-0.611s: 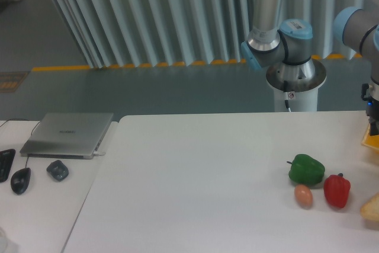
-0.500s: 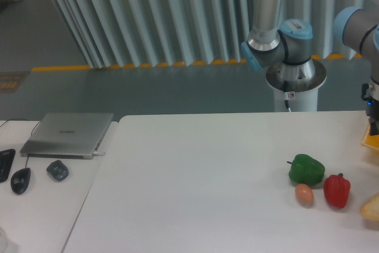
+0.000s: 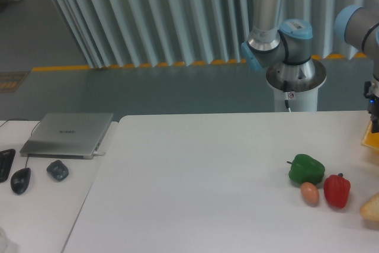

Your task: Place the yellow pepper on the table

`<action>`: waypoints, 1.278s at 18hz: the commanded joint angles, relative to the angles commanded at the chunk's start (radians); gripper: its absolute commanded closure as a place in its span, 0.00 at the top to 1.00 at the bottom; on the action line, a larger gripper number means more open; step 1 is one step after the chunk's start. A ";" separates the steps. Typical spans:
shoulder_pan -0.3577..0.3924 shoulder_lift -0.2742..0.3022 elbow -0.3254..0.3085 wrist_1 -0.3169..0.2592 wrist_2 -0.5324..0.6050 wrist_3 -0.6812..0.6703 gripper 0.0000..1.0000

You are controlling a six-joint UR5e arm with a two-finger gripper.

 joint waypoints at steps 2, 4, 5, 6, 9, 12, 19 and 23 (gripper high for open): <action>-0.003 0.012 0.000 0.002 -0.003 0.009 1.00; -0.012 0.011 0.009 0.002 -0.011 0.011 1.00; -0.015 0.009 0.009 0.002 -0.011 0.011 1.00; -0.021 0.009 0.011 0.014 -0.014 0.011 1.00; -0.029 0.020 -0.021 0.076 -0.014 0.023 1.00; 0.072 0.048 -0.041 0.121 -0.018 0.310 1.00; 0.124 0.055 -0.066 0.120 -0.017 0.367 1.00; 0.153 0.058 -0.078 0.115 0.014 0.370 1.00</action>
